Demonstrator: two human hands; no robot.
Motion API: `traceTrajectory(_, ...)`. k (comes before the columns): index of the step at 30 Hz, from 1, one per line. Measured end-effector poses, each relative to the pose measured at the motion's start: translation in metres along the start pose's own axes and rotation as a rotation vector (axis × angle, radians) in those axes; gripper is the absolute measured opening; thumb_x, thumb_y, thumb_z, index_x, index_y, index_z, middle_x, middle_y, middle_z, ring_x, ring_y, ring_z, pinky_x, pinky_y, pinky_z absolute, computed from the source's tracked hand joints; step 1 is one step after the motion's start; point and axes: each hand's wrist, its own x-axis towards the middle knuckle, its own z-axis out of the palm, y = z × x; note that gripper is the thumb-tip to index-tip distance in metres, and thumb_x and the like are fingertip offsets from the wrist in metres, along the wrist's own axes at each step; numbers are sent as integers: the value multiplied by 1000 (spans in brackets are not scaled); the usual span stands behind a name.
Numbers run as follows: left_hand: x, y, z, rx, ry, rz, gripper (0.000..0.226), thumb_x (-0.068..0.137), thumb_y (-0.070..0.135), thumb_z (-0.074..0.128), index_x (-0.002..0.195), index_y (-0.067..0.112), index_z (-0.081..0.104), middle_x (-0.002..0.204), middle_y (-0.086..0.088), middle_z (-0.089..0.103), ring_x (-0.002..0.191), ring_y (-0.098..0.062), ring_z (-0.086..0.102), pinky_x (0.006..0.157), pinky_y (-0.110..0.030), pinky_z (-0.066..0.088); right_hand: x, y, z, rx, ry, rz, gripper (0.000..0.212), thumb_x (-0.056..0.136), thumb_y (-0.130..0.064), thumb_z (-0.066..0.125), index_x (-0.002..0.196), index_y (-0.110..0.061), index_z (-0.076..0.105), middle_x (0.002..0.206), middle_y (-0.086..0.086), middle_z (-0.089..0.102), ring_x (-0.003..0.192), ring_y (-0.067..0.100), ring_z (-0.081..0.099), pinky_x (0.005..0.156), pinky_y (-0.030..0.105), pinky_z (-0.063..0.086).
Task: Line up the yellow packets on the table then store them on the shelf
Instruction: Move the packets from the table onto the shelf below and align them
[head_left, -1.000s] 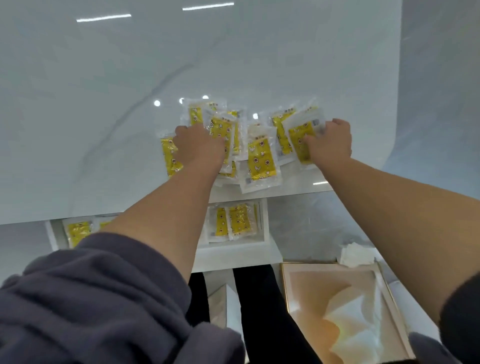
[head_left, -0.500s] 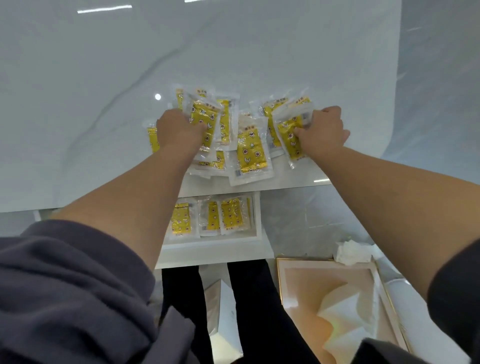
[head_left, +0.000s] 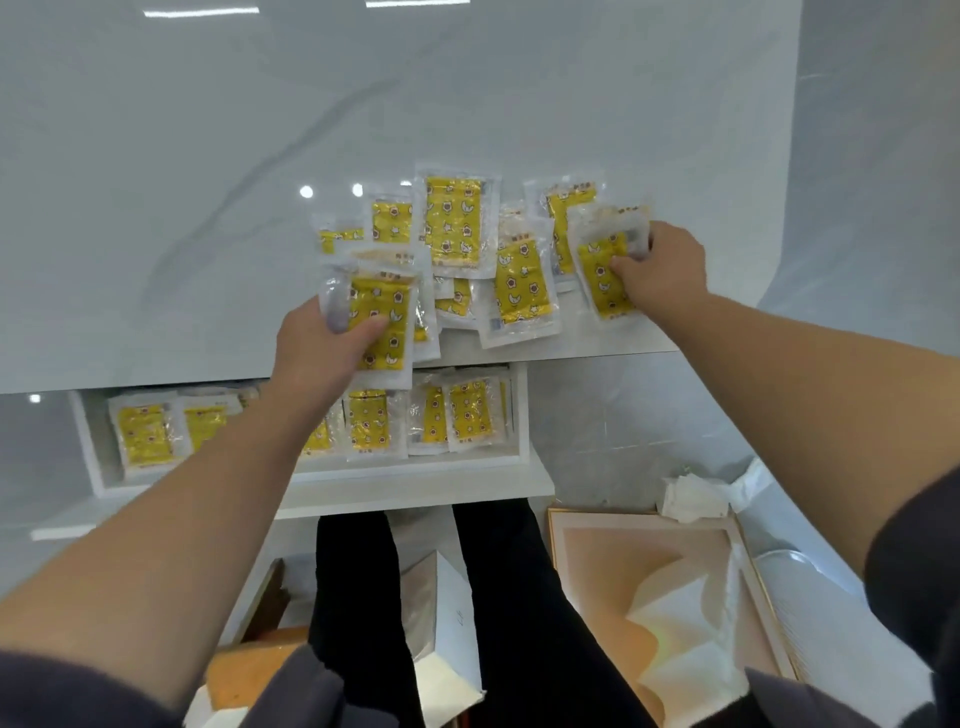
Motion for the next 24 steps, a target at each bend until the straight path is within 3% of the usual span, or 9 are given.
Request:
traceTrajectory(3,-20,-31,-18,24,-34,-39,23,86,32,69,99,16,60,91,0,64,85,-20,60,63,-28,43,-43,8,4,124,101,103,17,90,-19,57,104,-10,59,102,8,64,101,29,58,84,34,45)
traceTrajectory(6,-35,-69,-42,92,-46,-101,46,88,32,68,124,8,53,111,-2,57,100,-26,56,79,-32,40,-94,17,10,187,111,186,21,92,-17,54,109,-4,56,98,10,60,97,27,55,76,28,37)
traceTrajectory(9,-41,-116,-67,123,-74,-173,55,88,29,68,131,3,47,119,-12,55,113,-34,53,84,-36,39,-143,16,33,202,-19,242,21,94,-19,56,107,-2,53,92,8,53,89,22,48,74,27,32)
traceTrajectory(12,-35,-155,-90,99,-93,-252,68,89,31,67,144,7,35,142,-13,46,126,-33,46,99,-42,39,-179,-2,79,222,-153,203,25,95,-19,56,115,-5,59,98,8,59,94,24,54,75,27,38)
traceTrajectory(15,-16,-185,-99,47,-112,-279,77,92,30,63,152,10,19,154,-11,30,138,-32,34,109,-43,32,-195,-34,136,253,-257,167,24,97,-16,53,119,-5,58,98,6,58,93,22,56,59,21,37)
traceTrajectory(18,10,-203,-90,35,-118,-262,74,94,28,60,151,8,17,156,-10,25,140,-30,30,107,-38,31,-189,-64,195,265,-302,164,22,98,-19,51,118,-9,50,90,1,54,84,18,56,64,25,39)
traceTrajectory(20,27,-209,-76,23,-121,-256,68,96,26,58,149,6,21,154,-11,29,135,-29,36,95,-33,35,-181,-78,228,255,-323,171,17,100,-20,49,114,-10,47,80,-1,50,69,13,51,61,27,40)
traceTrajectory(24,56,-225,-36,29,-167,-254,64,97,27,55,148,7,23,153,-12,31,134,-31,38,97,-34,36,-158,-93,279,181,-332,120,33,101,-16,43,131,-2,40,97,7,50,75,17,48,55,25,35)
